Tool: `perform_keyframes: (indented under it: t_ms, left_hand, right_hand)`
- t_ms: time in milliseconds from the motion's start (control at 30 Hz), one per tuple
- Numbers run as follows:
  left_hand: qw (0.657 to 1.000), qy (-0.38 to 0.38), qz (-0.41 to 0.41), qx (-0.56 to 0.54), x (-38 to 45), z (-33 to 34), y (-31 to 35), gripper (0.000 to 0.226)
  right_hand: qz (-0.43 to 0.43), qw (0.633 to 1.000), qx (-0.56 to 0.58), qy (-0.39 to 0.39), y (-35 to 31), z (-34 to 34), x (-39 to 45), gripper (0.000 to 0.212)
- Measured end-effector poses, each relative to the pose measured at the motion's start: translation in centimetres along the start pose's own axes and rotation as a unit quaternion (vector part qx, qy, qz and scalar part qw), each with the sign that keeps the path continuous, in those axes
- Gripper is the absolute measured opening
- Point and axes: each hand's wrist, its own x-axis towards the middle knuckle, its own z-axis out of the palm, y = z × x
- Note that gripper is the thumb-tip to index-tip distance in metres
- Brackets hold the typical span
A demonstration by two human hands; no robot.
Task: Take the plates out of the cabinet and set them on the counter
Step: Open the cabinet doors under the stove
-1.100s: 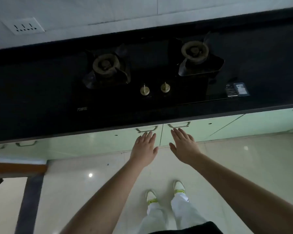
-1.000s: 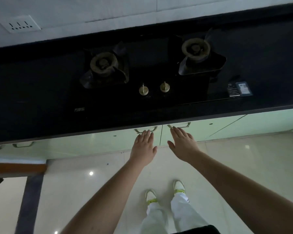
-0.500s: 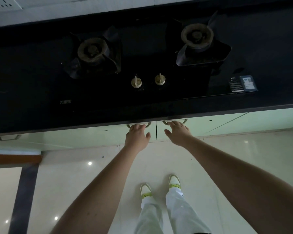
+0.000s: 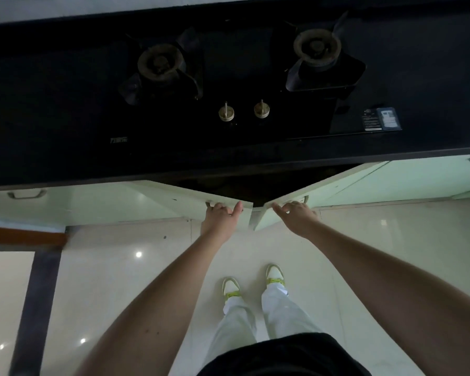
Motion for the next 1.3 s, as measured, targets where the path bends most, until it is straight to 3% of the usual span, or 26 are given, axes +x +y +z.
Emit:
perform_keyframes:
  t_ms: [167, 333, 433, 567, 633, 700, 767, 833, 933, 1033, 1133, 1300]
  left_hand:
    - [0.991, -0.009, 0.033, 0.129, -4.2, 2.1, -3.3, 0.067]
    - [0.993, 0.036, 0.013, 0.112, -7.2, 3.1, -6.6, 0.074]
    - [0.994, 0.049, -0.005, 0.1, -8.5, 3.6, -7.8, 0.074]
    - [0.986, 0.166, -0.02, -0.004, -11.0, 4.6, -8.0, 0.074]
    - [0.977, 0.212, 0.028, 0.014, -11.4, 4.4, -8.1, 0.082]
    - [0.974, 0.185, 0.093, 0.093, -10.7, 3.7, -7.9, 0.079]
    - [0.964, 0.112, 0.156, 0.183, -9.2, 3.0, -7.6, 0.054]
    - [0.951, 0.066, 0.189, 0.235, -8.4, 2.7, -7.3, 0.039]
    - [0.944, 0.074, 0.192, 0.256, -8.5, 2.8, -7.2, 0.038]
    - [0.944, 0.091, 0.179, 0.261, -8.8, 3.1, -6.9, 0.048]
    - [0.924, 0.072, 0.171, 0.334, -8.8, 3.4, -6.5, 0.052]
    - [0.917, 0.078, 0.15, 0.36, -9.1, 4.2, -5.6, 0.047]
  right_hand:
    - [0.051, 0.999, -0.011, 0.014, 1.5, 2.1, -3.7, 0.087]
    - [0.066, 0.997, -0.015, 0.041, 4.1, 4.2, -6.9, 0.089]
    - [0.073, 0.996, -0.01, 0.056, 6.0, 5.2, -8.8, 0.079]
    - [0.127, 0.984, 0.026, 0.119, 7.6, 6.5, -11.0, 0.061]
    - [0.142, 0.974, 0.06, 0.168, 8.1, 6.9, -12.4, 0.067]
    - [0.112, 0.97, 0.053, 0.211, 8.8, 6.8, -13.9, 0.078]
    - [0.048, 0.971, -0.032, 0.232, 9.8, 6.5, -14.8, 0.081]
    - [-0.01, 0.971, -0.126, 0.201, 10.9, 6.2, -15.2, 0.073]
    - [-0.054, 0.964, -0.233, 0.115, 12.9, 5.9, -15.5, 0.053]
    - [-0.035, 0.959, -0.259, 0.107, 15.1, 5.5, -16.4, 0.047]
    - [-0.001, 0.96, -0.259, 0.103, 17.3, 4.9, -17.1, 0.047]
    - [0.065, 0.967, -0.227, 0.096, 21.0, 3.0, -17.8, 0.048]
